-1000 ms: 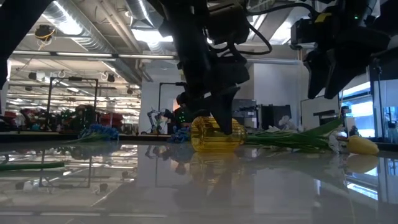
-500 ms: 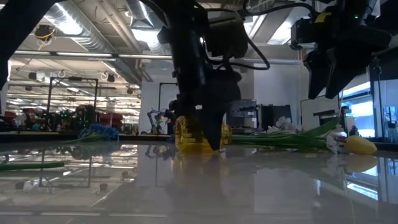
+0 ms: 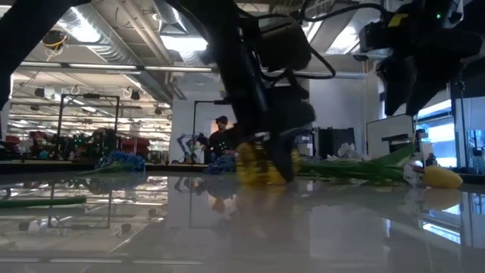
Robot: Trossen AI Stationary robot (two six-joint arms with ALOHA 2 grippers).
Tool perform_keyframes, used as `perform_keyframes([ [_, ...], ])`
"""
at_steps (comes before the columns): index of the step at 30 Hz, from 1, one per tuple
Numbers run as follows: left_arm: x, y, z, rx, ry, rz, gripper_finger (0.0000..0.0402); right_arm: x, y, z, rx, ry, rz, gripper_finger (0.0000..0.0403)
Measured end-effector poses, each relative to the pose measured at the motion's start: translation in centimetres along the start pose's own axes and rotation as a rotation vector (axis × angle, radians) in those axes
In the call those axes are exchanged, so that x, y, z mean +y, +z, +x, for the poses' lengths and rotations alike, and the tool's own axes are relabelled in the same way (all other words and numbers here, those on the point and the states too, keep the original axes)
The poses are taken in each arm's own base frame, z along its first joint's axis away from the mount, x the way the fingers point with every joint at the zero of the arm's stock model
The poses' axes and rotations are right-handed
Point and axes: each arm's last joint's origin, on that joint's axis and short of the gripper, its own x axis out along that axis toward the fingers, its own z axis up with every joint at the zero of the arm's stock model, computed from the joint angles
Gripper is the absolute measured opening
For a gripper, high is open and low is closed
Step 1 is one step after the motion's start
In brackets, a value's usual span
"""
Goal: Sort flowers into vase by color
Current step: Adjust the yellow vase
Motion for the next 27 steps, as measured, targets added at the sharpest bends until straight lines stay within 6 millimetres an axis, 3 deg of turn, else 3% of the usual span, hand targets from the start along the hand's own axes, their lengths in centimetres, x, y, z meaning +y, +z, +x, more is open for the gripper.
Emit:
perform_keyframes([
  [9,0.2,1.2,3.0,-0.137,-0.03,-0.018,0.0276,-0.6,-0.9,-1.2,0.062,-0.031,0.033,0.0358],
  [16,-0.7,3.5,3.3,-0.474,-0.232,-0.04,0.0276,-1.0,-1.5,-1.8,0.127,-0.066,0.084,0.0358],
  [21,0.1,3.0,3.6,-0.707,-0.307,-0.108,0.0276,-0.7,-3.2,-4.2,0.134,-0.128,0.115,0.0358],
  [27,1.2,1.9,4.2,-0.75,-0.31,-0.163,0.0276,-0.4,-4.5,-6.3,0.02,-0.106,0.185,0.0358],
])
